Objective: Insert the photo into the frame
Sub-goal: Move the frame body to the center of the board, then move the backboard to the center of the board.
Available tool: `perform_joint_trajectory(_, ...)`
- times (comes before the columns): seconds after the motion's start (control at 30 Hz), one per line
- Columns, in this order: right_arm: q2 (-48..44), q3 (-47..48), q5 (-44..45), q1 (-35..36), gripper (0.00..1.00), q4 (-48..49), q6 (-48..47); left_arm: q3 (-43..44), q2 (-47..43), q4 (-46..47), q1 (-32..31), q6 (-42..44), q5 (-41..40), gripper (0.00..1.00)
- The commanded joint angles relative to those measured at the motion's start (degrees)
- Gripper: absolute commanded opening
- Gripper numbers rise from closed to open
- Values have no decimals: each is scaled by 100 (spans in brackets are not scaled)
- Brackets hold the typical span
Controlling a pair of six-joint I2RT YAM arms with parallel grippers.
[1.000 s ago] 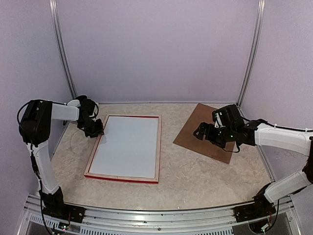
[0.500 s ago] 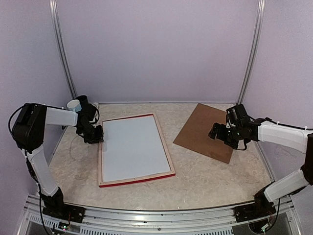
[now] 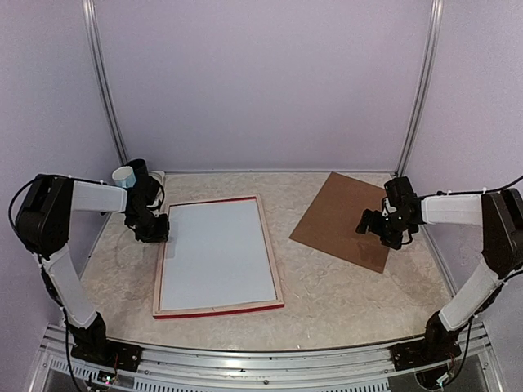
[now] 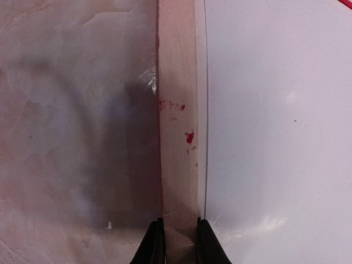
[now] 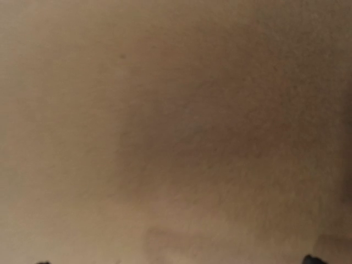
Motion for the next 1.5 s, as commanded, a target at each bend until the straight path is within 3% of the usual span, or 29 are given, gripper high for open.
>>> perform_joint_trajectory(0.0, 303, 203, -193, -100, 99, 161, -47, -86, -265, -126, -110, 297, 68, 17)
perform_joint_trajectory(0.3, -111, -66, -9, -109, 99, 154, 81, 43, -796, -279, 80, 133, 51, 53)
perform_joint_trajectory(0.53, -1208, -505, 137, -171, 99, 428, 18, 348, -1648, -327, 86, 5, 213, 80)
perform_joint_trajectory(0.63, -2029, -1020, 302, -162, 99, 1054, -113, 578, -1981, -312, -174, -6, 217, 98)
perform_joint_trajectory(0.77, -2682, -1337, 720, -146, 99, 1126, -348, 794, -2200, 33, -718, -46, 335, 99)
perform_joint_trajectory(0.97, -2388, -1326, 209, -129, 99, 332, -91, 1055, -1974, 737, -1787, -294, 370, 99)
perform_joint_trajectory(1.23, -2393, -1781, 279, -109, 99, 180, 572, 2198, -323, 1146, -3046, -319, 261, 99)
perform_joint_trajectory(1.47, -1796, -1279, 699, -105, 99, 147, 137, 2685, 755, 1349, -3453, -477, 406, 99)
